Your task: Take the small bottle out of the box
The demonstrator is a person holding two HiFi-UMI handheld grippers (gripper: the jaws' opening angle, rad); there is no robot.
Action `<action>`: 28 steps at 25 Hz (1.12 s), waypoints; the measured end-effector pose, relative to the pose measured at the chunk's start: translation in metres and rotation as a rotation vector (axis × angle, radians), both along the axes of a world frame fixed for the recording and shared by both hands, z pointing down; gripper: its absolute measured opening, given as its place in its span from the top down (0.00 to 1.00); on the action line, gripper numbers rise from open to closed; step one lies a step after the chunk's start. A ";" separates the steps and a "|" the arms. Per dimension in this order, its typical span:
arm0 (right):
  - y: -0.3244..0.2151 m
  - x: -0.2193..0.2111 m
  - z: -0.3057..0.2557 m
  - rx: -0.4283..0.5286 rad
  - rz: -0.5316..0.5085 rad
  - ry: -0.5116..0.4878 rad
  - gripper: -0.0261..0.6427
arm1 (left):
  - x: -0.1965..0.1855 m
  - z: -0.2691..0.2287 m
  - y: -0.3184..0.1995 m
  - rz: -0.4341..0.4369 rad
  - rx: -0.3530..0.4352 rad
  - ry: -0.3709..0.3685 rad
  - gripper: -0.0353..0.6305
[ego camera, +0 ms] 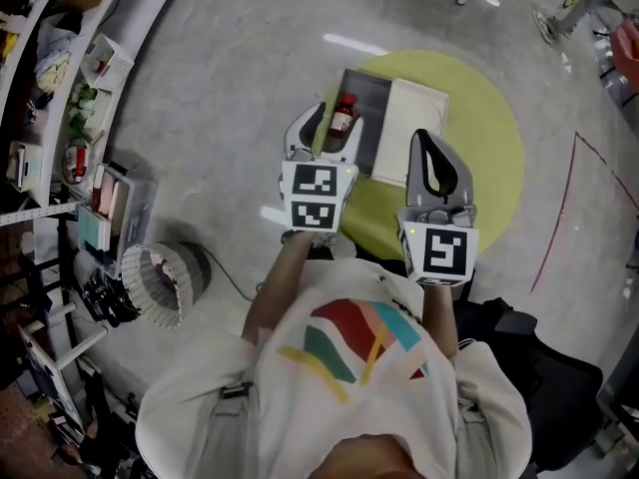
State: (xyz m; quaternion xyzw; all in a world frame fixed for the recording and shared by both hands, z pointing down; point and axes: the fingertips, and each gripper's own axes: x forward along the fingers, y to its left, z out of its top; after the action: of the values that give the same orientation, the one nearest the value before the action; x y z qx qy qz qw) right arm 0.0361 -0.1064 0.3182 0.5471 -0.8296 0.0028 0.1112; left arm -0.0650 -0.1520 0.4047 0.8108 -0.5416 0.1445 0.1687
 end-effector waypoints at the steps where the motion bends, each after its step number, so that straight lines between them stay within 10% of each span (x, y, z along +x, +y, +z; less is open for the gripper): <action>1: -0.002 0.004 0.002 -0.010 0.009 0.000 0.95 | 0.003 0.014 -0.002 -0.001 -0.041 -0.014 0.61; 12: -0.016 0.038 0.039 -0.112 0.053 -0.002 0.95 | 0.020 0.122 -0.019 -0.063 -0.359 -0.165 0.58; 28: -0.028 0.045 0.061 -0.174 0.056 -0.023 0.95 | 0.015 0.181 -0.036 -0.183 -0.557 -0.274 0.58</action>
State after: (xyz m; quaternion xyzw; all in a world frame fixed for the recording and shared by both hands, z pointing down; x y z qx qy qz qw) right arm 0.0809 -0.1340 0.3791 0.5582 -0.8119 0.0843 0.1488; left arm -0.0502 -0.1882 0.5854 0.6543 -0.5696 0.3791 0.3219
